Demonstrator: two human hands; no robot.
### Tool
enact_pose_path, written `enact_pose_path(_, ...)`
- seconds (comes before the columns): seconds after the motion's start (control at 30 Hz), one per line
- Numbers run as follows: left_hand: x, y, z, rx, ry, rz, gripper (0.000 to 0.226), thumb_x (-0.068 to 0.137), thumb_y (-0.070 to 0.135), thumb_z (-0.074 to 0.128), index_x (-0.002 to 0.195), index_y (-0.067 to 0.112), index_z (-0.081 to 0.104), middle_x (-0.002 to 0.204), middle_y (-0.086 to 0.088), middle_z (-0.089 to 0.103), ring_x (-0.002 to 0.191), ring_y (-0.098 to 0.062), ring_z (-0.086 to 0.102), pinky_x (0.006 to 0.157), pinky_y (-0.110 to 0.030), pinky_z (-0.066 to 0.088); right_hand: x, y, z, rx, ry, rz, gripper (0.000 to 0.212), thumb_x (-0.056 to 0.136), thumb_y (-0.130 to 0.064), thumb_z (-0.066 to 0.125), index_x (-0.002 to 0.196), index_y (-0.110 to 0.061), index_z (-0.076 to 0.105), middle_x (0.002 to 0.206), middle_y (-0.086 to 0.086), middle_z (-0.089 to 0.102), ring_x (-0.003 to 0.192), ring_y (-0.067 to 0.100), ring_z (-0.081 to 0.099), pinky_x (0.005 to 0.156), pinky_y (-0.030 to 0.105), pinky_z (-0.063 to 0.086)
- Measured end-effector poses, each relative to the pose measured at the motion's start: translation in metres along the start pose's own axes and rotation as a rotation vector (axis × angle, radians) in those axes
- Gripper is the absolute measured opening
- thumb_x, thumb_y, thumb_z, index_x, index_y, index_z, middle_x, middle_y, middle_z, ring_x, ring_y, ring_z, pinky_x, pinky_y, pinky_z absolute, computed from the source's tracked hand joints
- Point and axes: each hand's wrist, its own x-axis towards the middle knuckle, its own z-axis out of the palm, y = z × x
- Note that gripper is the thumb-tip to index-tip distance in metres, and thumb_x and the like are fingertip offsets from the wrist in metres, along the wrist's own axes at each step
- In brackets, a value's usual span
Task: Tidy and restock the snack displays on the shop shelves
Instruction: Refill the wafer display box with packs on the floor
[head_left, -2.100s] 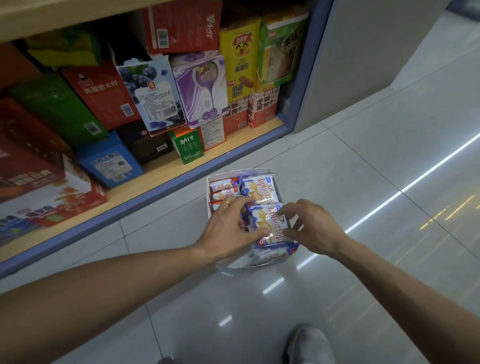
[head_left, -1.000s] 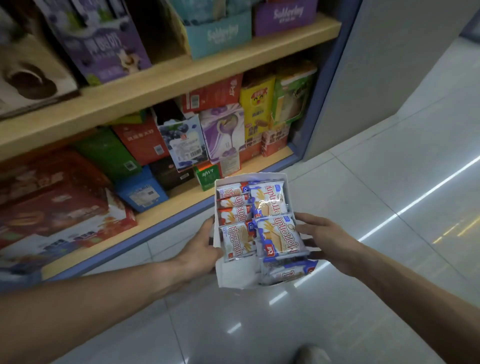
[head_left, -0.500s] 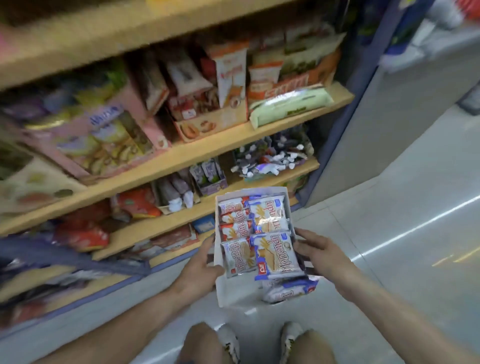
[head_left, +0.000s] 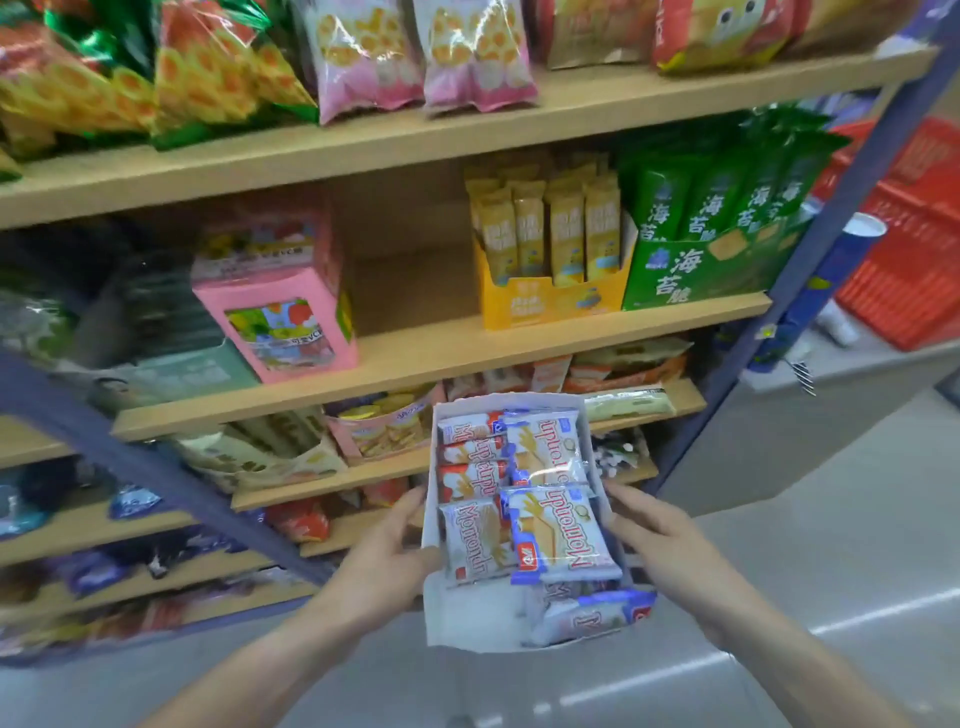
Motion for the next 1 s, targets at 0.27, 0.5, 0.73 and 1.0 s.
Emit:
enact_pose_path(0.27,-0.016,0.07,-0.06,0.082,0.154,0.071,0.055,0.097,-0.002,0.051,0.11,0.05,0.061,0.088,0.014,0.079,0.081,-0.013,0.078,0.065,-0.035,0.063,0.022,-0.106,0.002,-0.023,-0.079,-0.147,0.028,0.103,-0.014,0.054,0.121,-0.026,0.072,0.108,-0.012,0.077,0.097,0.009,0.073,0.085,0.032,0.057)
enact_pose_path(0.5,0.033,0.114,-0.103,0.076,0.265,0.052,0.033,0.097,0.005,0.055,0.119,0.029,0.061,0.075,0.012,0.078,0.071,-0.013,0.077,0.06,-0.032,0.063,0.11,-0.167,0.032,-0.089,-0.059,-0.04,0.02,0.099,-0.021,0.06,0.115,-0.021,0.073,0.099,0.0,0.077,0.078,0.019,0.07,0.057,0.027,0.054)
enact_pose_path(0.73,0.085,0.111,-0.108,0.07,0.416,0.127,0.039,0.102,0.023,0.058,0.141,0.022,0.053,0.122,0.0,0.072,0.091,-0.016,0.069,0.074,-0.034,0.061,0.167,-0.179,0.05,-0.017,0.034,-0.004,0.021,0.101,-0.026,0.056,0.113,-0.017,0.07,0.097,0.004,0.075,0.079,0.022,0.069,0.065,0.032,0.051)
enact_pose_path(1.0,0.062,0.081,-0.102,0.174,0.611,0.308,0.068,0.092,0.066,0.06,0.148,0.032,0.041,0.14,0.009,0.058,0.117,-0.011,0.058,0.099,-0.036,0.048,0.152,-0.154,0.04,0.246,0.089,-0.047,0.04,0.095,-0.044,0.064,0.127,-0.02,0.062,0.109,0.005,0.075,0.096,0.023,0.073,0.079,0.038,0.058)
